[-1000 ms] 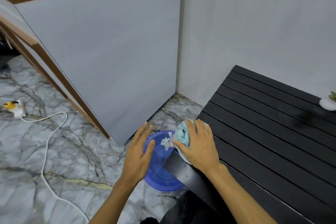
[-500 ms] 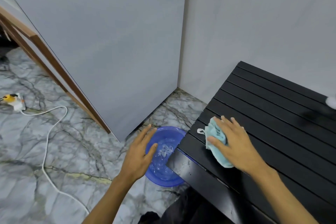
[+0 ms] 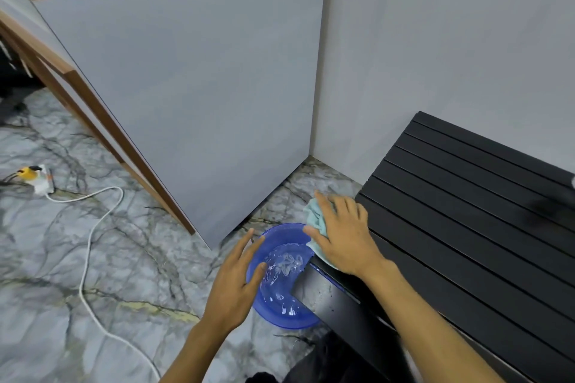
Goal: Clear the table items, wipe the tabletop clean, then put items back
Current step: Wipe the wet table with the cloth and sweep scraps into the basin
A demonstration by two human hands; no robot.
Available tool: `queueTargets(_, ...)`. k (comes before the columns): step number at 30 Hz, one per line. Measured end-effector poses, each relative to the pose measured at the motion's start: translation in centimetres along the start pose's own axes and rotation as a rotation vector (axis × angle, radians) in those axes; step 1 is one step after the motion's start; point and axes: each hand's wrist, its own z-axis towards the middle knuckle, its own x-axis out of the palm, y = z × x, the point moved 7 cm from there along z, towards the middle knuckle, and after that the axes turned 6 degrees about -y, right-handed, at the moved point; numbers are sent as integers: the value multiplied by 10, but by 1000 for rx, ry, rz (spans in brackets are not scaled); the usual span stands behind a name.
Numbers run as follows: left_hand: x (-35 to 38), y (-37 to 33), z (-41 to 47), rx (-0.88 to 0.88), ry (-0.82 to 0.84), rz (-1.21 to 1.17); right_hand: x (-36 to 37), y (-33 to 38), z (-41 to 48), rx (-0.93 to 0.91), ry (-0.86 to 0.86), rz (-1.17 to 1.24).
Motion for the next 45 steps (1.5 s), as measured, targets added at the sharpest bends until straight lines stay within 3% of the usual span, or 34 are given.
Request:
queueTargets(4,-9,6,-2,-15,-31,9,-5,-6,16,126,52,332)
queueTargets(8,-15,7,-1,-22,-56,16,-5,-7,7,35,123,235)
queueTargets(12,-17,1,0,-16,-57,10,-32,-20,4,249,-136,572)
queueTargets(14,-18,-4,1,-2,-61,6,-55,-28,-5,262,-276,631)
queueTargets(19,-14,-27,9,51,-42,-27,-128,-49,-56,217,-515,543)
queueTargets(21,-9,-44,13,97,-32,-47,-139,-62,-80,232,-450,495)
queueTargets(25,11,-88,19,196,30,-65,-115,-90,-112,292,-88,163)
queueTargets(28,38,-118,20,304,106,-6,-93,-97,-118,325,8,22)
queueTargets(32,74,-137,21,436,176,175,-64,-83,-116,292,11,-64)
queueTargets(37,100,-131,20,444,245,319,-55,-78,-119,272,-108,-102)
queueTargets(45,101,-131,17,473,240,345,-54,-89,-137,338,-159,-90)
